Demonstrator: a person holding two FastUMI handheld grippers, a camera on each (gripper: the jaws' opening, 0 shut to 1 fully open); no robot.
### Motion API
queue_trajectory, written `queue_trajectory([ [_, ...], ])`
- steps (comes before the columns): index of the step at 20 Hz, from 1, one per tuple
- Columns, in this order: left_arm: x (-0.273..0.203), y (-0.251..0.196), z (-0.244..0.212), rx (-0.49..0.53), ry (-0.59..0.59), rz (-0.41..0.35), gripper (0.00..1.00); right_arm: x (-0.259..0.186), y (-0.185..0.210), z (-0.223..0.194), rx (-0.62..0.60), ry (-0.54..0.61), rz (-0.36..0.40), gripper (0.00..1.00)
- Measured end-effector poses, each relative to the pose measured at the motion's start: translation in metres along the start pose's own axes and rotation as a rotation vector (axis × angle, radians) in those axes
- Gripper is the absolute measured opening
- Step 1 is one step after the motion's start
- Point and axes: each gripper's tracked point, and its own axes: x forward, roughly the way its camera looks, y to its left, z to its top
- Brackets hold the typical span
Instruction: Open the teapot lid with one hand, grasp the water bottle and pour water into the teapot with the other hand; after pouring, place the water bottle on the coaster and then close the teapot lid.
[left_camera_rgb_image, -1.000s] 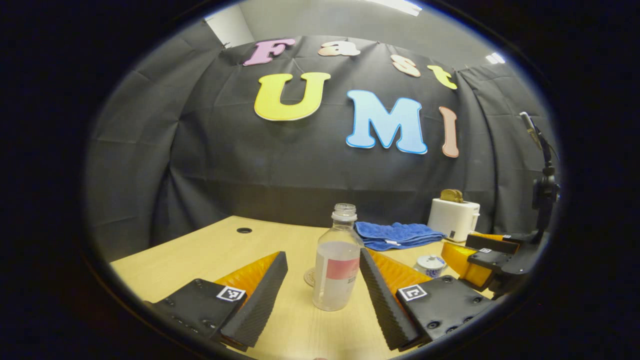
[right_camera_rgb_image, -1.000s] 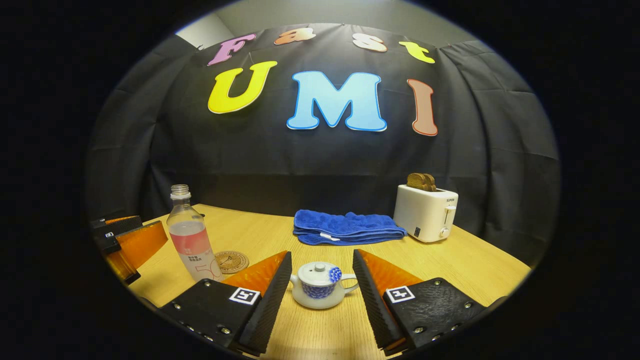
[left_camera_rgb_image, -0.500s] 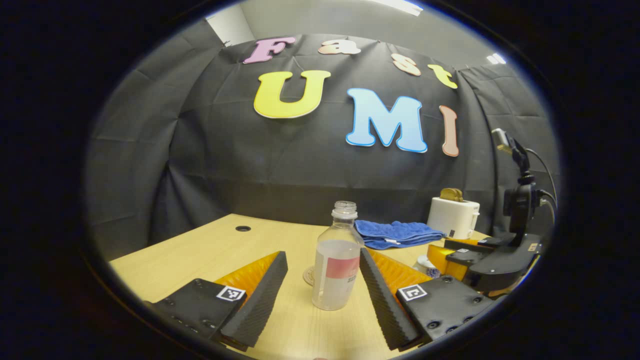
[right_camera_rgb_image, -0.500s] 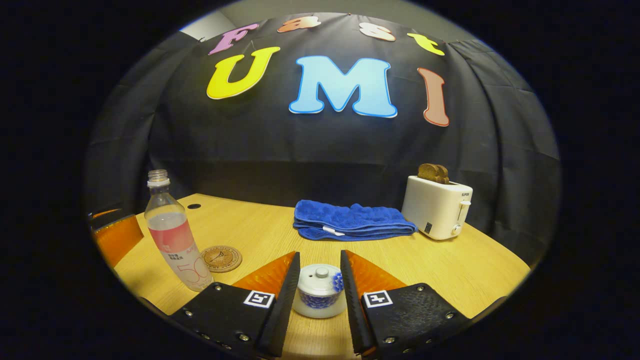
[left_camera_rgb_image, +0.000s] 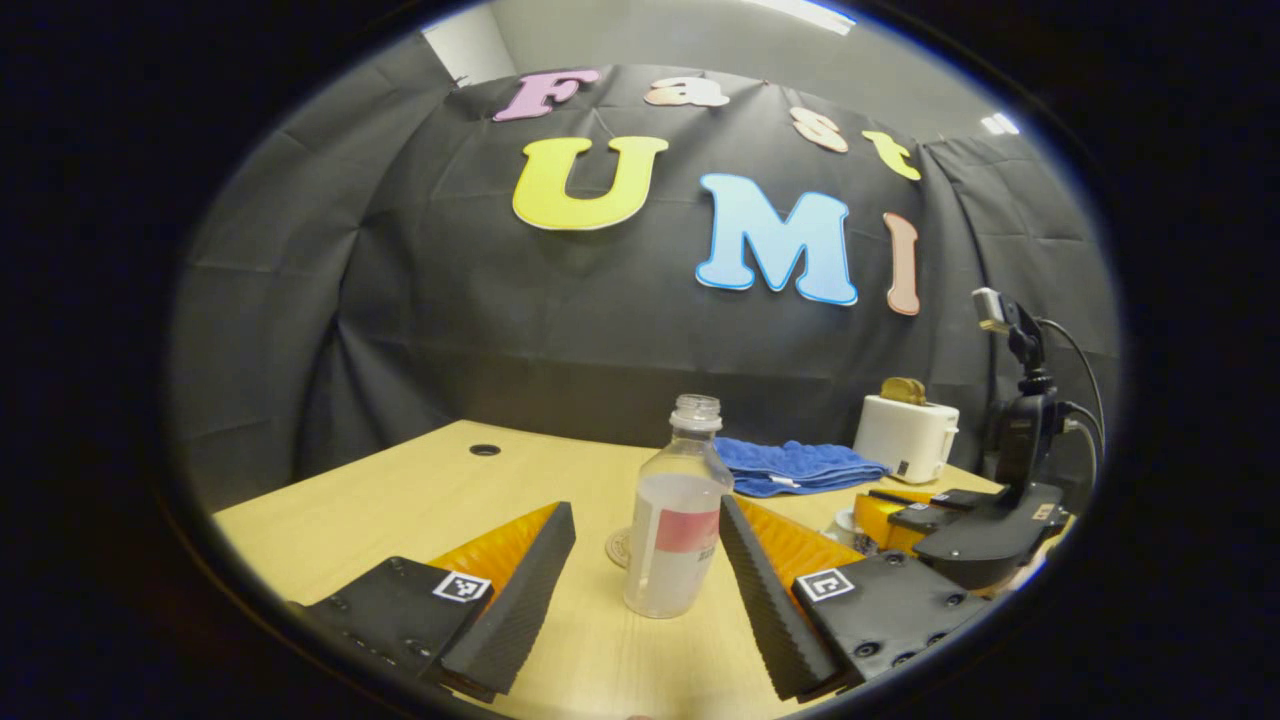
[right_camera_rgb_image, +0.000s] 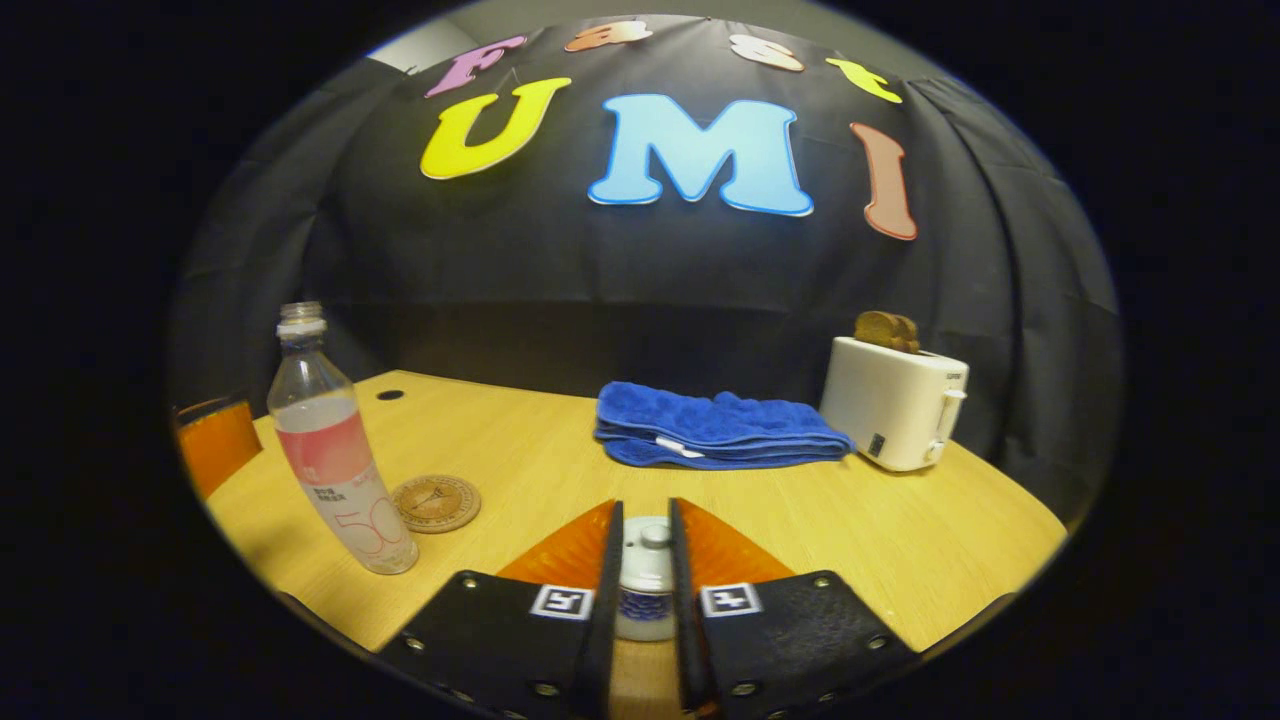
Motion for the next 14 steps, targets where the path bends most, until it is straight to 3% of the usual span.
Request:
queue_trajectory([
  [1, 0.000, 0.001, -0.001, -0.002, -0.001, 0.001, 0.98, -0.002, -0.001, 0.003, 0.011, -0.005, 0.007, 0.13],
  [6, 0.005, -0.001, -0.002, 0.006, 0.003, -0.005, 0.98, 0.000, 0.000, 0.005, 0.016, -0.019, 0.020, 0.14],
  [14, 0.020, -0.018, -0.012, 0.054, 0.029, -0.047, 0.99, -0.023, -0.005, 0.044, 0.021, -0.166, 0.025, 0.13],
])
